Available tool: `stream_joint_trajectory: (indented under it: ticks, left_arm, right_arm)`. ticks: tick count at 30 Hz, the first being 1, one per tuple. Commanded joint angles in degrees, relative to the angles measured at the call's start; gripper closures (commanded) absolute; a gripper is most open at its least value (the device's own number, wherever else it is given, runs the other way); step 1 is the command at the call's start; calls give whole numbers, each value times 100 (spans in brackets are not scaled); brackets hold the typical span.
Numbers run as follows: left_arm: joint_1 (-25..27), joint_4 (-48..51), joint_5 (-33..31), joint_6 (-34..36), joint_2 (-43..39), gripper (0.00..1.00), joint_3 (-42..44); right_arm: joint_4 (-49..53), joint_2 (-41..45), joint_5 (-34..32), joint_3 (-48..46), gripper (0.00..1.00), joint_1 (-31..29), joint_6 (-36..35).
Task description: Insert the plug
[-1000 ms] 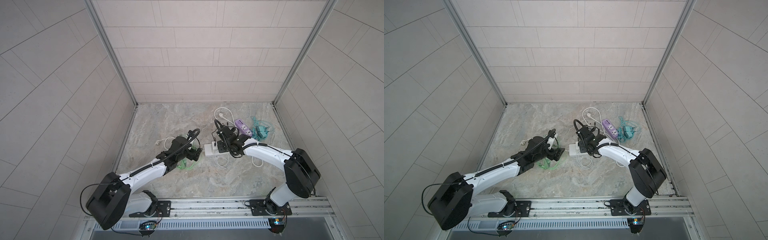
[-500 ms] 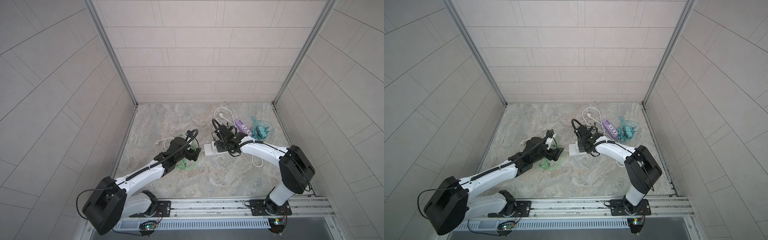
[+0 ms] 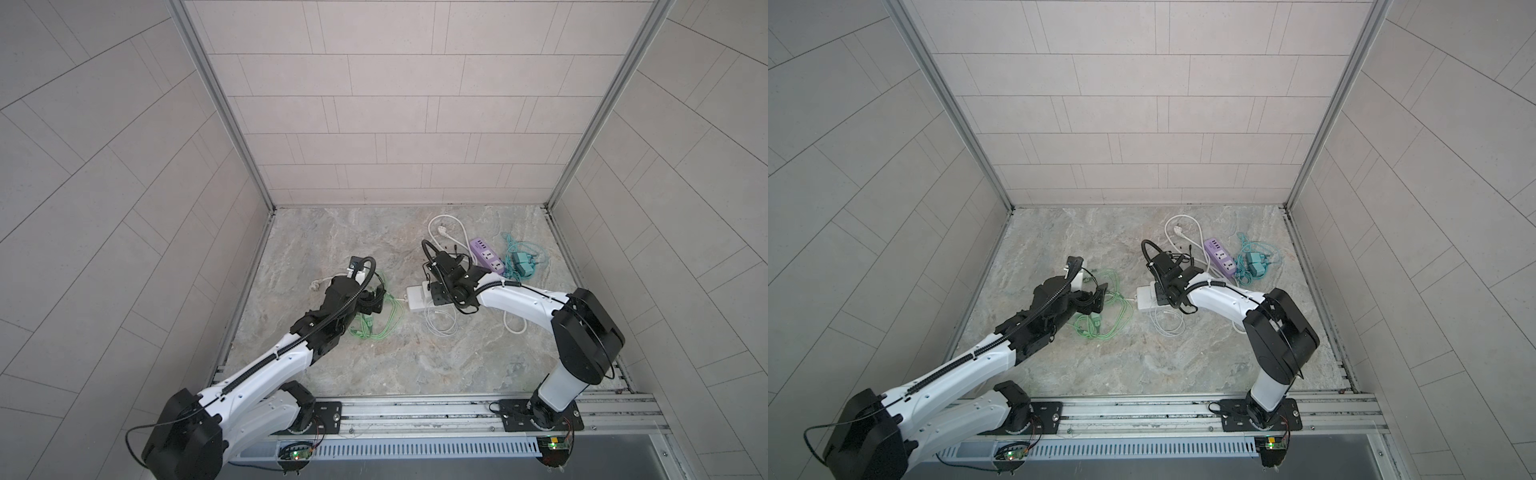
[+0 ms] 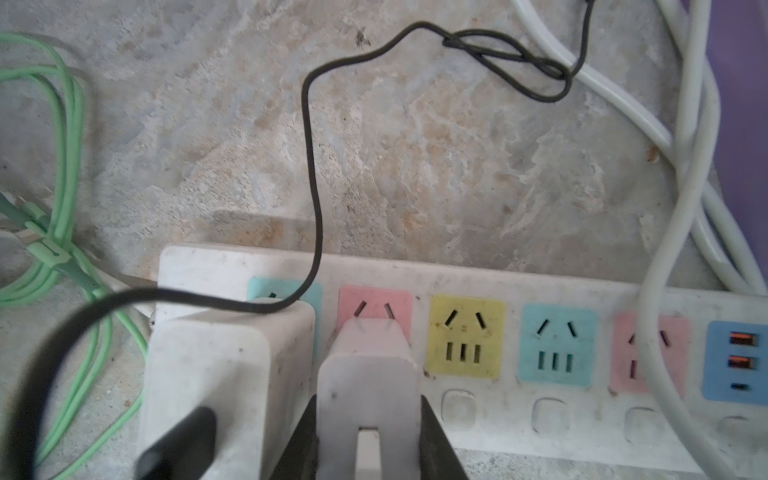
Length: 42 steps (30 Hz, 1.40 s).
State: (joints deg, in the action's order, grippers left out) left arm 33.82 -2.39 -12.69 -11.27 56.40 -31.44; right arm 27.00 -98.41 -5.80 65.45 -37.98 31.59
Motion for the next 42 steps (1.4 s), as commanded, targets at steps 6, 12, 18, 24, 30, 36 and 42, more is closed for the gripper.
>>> stream_joint_trajectory:
  ticks: [6, 12, 18, 24, 30, 36, 42]
  left_arm:
    - [-1141, 1226, -925, -1296, -296, 0, -139]
    - [-1493, 1997, -101, -1147, -50, 0, -546]
    - [-1492, 2154, 1005, -1211, 73, 5, -420]
    - [-1449, 2288, 1578, -1335, 174, 11, -372]
    - [-1256, 2562, 1471, -1496, 311, 13, -566]
    - [-443, 2613, 910, -1596, 778, 13, -927]
    - [30, 2859, 689, -1685, 1553, 15, -1488]
  right_arm:
    - [760, -1276, 533, 1229, 82, -445, 55]
    - [1167, -2191, 614, 2725, 81, -474, 125]
    - [1445, -2920, 752, 3831, 75, -406, 194]
    - [1421, -2932, 800, 4007, 55, -352, 143]
    - [1448, -2486, 750, 4031, 36, -261, -13]
    - [1498, -2060, 736, 3890, 30, -153, -72]
    - [1313, -1427, 711, 3113, 29, -142, -102]
